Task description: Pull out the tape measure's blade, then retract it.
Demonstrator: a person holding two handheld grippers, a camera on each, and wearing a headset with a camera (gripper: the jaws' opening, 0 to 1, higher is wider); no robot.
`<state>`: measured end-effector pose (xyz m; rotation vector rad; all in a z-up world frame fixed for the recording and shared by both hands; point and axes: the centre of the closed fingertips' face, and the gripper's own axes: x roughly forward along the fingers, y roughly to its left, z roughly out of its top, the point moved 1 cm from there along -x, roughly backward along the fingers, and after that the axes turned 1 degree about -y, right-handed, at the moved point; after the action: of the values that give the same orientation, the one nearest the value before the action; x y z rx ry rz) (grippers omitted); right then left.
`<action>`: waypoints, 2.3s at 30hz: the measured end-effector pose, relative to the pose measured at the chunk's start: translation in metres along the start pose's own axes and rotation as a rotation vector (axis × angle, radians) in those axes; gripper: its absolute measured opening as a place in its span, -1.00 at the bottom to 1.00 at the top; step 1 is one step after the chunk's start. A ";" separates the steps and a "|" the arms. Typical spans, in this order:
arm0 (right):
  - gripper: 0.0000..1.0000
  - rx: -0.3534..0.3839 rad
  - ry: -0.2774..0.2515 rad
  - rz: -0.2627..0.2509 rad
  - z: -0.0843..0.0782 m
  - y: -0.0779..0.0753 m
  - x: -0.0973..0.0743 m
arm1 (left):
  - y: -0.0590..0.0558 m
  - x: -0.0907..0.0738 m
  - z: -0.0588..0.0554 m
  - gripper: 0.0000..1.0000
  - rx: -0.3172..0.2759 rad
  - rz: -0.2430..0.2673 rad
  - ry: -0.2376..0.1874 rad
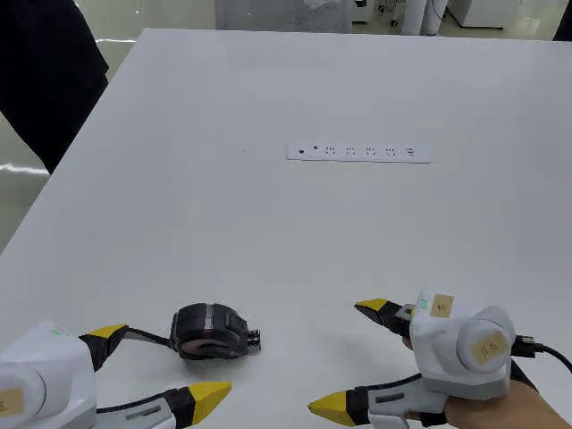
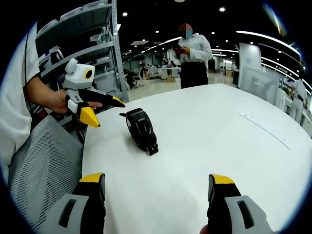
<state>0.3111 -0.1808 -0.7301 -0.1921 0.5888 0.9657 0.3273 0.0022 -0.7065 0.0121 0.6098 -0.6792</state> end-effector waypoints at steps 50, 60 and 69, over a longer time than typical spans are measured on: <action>0.98 0.100 0.021 -0.176 -0.052 -0.011 -0.106 | 0.023 -0.055 -0.036 0.95 0.092 -0.038 0.081; 0.98 0.106 0.026 -0.175 -0.055 -0.010 -0.108 | 0.026 -0.056 -0.032 0.84 0.098 -0.015 0.064; 0.98 0.103 0.027 -0.177 -0.054 -0.010 -0.108 | 0.022 -0.056 -0.037 0.83 0.095 -0.044 0.080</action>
<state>0.2520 -0.2860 -0.7165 -0.1627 0.6343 0.7613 0.2859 0.0597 -0.7113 0.1155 0.6559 -0.7525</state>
